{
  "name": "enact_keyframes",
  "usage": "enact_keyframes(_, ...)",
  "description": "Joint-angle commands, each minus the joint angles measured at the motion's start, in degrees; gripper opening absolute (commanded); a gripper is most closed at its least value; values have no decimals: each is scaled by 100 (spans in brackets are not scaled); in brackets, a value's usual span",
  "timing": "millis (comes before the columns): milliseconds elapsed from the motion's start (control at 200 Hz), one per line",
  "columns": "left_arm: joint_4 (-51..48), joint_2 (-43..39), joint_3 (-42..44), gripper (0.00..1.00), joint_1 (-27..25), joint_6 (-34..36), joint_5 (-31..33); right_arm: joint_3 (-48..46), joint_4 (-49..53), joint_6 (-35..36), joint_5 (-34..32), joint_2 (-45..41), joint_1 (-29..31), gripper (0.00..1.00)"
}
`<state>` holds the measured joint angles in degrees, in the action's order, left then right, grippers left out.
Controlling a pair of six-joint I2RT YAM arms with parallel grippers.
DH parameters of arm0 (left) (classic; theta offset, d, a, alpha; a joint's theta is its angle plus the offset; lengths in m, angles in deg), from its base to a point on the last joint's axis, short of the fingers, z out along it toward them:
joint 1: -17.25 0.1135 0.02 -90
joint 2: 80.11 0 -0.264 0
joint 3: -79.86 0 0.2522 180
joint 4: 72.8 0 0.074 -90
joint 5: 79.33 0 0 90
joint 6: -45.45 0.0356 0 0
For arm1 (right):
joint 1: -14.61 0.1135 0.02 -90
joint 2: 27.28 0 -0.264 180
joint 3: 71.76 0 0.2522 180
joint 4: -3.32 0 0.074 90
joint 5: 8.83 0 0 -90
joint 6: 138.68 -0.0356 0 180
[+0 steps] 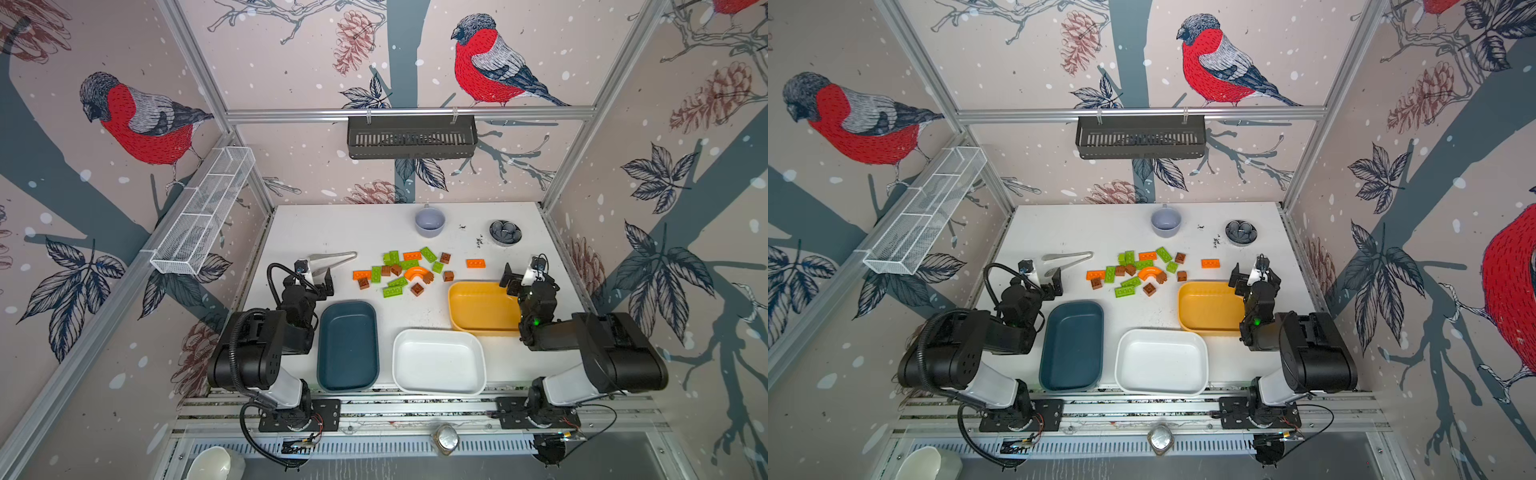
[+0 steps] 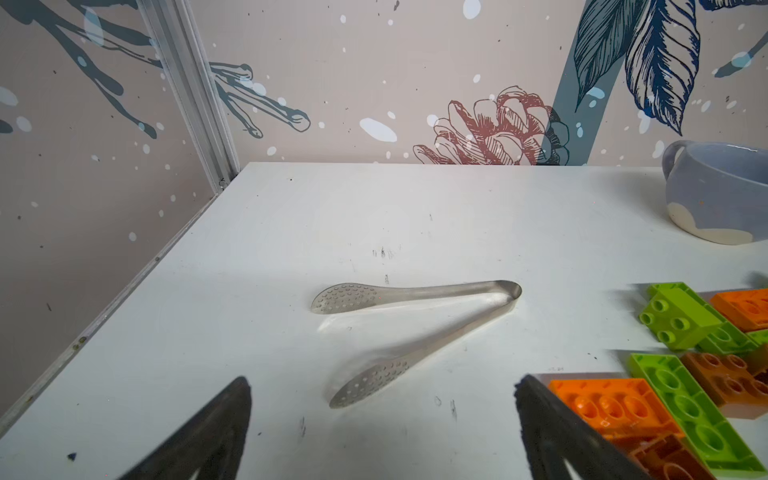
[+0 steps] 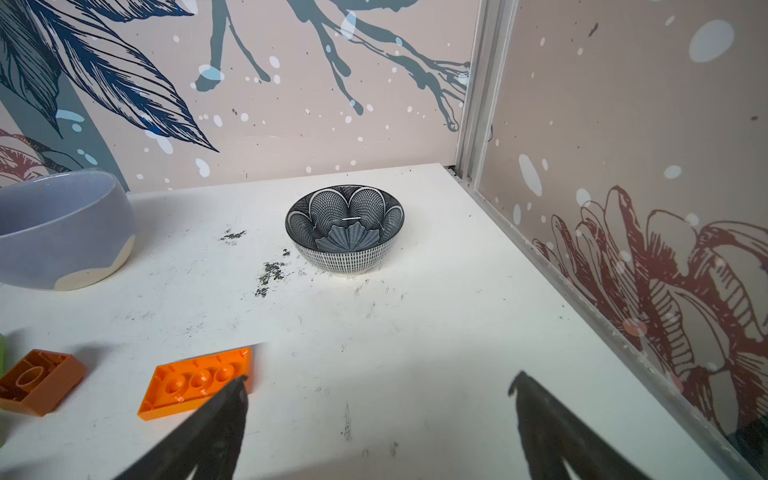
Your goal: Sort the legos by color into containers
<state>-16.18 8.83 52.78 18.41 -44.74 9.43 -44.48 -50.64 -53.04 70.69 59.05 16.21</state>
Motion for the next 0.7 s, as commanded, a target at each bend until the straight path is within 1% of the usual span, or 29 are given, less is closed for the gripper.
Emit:
enact_keyframes(0,405,0,-5,98,4,4,50,10,-74,19,2,-22,7,99)
enact_keyframes(695,409,0,2,98,4,2,44,10,-66,-13,87,-25,-41,99)
